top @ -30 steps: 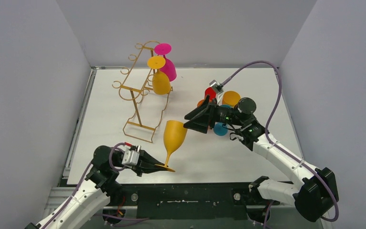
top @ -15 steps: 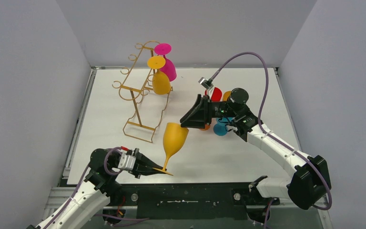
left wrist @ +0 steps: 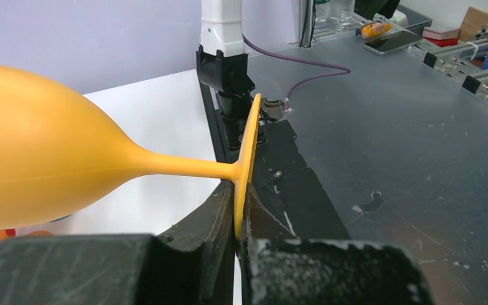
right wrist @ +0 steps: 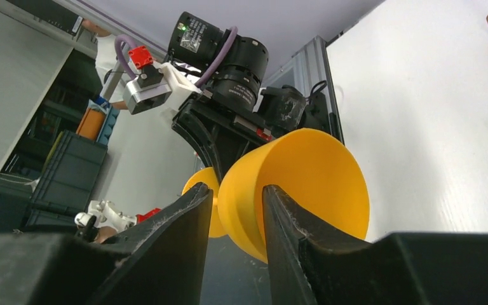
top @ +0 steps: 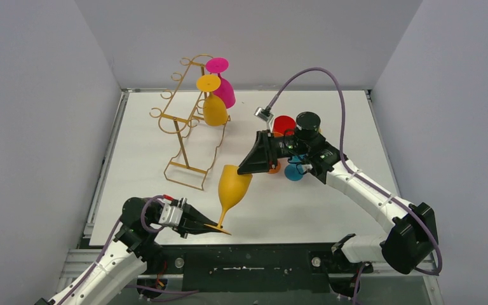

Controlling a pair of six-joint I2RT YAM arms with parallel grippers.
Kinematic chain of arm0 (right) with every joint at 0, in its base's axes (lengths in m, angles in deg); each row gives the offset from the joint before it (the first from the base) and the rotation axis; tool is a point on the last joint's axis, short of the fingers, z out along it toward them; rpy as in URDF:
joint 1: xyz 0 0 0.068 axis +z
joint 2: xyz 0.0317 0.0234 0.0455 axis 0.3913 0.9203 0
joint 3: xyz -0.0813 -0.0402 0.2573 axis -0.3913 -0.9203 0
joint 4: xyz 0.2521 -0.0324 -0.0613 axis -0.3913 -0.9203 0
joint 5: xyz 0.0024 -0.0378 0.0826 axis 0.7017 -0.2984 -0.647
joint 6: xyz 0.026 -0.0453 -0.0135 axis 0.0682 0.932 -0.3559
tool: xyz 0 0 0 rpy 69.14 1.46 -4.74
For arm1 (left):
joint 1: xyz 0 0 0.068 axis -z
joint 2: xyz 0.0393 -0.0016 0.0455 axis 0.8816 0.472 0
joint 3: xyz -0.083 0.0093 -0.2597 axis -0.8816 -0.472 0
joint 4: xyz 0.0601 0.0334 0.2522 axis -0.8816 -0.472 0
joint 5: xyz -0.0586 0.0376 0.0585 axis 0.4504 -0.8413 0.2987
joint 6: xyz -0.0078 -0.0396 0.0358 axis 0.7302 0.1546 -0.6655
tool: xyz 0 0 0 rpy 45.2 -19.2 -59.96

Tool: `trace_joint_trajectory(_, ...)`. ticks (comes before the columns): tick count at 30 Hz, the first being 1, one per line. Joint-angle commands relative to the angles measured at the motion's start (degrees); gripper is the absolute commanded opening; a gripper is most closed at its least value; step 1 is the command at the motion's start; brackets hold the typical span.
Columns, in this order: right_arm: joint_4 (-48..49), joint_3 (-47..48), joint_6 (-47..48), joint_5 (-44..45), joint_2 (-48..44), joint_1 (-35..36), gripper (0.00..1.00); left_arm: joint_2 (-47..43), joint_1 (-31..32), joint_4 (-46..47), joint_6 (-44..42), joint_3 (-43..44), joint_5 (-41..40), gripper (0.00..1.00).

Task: Take the wine glass off the wine glass rack
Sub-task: Place the wine glass at the center of the board.

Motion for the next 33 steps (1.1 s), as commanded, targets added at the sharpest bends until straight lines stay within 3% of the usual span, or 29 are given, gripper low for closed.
trace_joint_trajectory(1,-6.6,3.8,1.4,0.6,-0.1,0.5,0.33,0.0,0.1,2.8,0.6,-0.1,1.2,0.00)
trace_joint_trajectory(7,0.3,4.9,-8.5,-2.0,0.3,0.5,0.31,1.0,0.1,4.4,1.5,-0.4,1.8,0.00)
trace_joint_trajectory(15,-13.3,9.4,-1.4,-0.3,3.2,1.8,0.39,2.8,0.1,7.9,3.4,-0.7,2.2,0.00)
trace_joint_trajectory(23,-14.7,13.7,-0.3,-2.8,5.8,2.0,0.29,3.4,0.2,9.7,5.5,-1.5,1.8,0.00)
trace_joint_trajectory(28,-15.0,14.1,0.0,-6.5,6.9,0.5,0.33,3.6,0.2,9.6,5.6,-1.6,1.7,0.00)
trace_joint_trajectory(33,-17.3,15.3,-0.5,-8.0,6.8,0.1,0.42,5.1,-0.2,9.6,5.4,-1.7,2.8,0.00)
